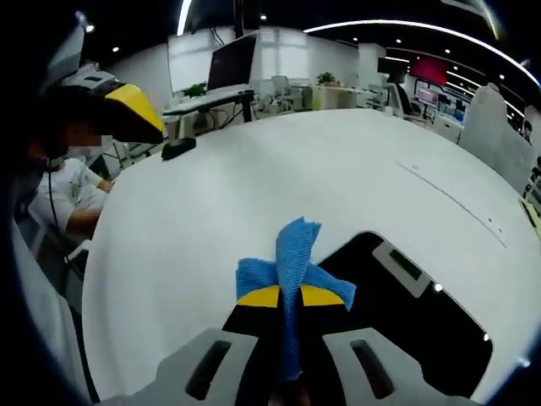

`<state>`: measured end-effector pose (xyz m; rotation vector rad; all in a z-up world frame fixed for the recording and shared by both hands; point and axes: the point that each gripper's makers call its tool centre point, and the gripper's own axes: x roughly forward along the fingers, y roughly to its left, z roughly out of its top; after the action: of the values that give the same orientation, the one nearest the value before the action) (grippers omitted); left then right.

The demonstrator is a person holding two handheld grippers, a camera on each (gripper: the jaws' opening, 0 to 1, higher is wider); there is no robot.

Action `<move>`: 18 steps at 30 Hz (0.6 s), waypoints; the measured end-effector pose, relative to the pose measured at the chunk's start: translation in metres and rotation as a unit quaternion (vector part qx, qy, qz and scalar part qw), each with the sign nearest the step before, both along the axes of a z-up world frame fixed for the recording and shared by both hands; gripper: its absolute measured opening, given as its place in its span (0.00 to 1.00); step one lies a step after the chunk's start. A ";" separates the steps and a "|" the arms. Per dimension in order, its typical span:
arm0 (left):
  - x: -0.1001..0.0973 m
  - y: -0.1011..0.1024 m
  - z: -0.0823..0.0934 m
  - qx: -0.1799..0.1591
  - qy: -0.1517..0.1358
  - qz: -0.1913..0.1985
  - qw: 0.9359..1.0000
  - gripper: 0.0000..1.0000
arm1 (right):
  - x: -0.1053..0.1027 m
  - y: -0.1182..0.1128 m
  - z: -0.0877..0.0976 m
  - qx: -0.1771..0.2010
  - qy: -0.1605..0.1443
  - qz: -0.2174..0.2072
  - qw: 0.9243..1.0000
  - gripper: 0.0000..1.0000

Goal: Wipe the mirror surface with the cleaning cloth until all visible marks leave the cleaned area.

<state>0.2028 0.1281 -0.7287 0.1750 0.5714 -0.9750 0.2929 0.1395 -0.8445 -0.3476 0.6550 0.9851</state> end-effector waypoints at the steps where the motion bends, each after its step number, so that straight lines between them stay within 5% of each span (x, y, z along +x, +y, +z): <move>1: 0.000 -0.001 0.000 0.001 0.000 -0.002 1.000 0.94 | -0.001 0.000 0.000 0.001 -0.001 0.000 1.000 0.02; 18: 0.002 -0.011 -0.002 0.008 0.002 -0.005 1.000 0.94 | -0.009 -0.012 0.001 0.006 -0.013 0.012 1.000 0.02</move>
<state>0.2049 0.1175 -0.7306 0.1898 0.5816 -0.9812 0.2839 0.1271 -0.8437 -0.3578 0.6232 1.0046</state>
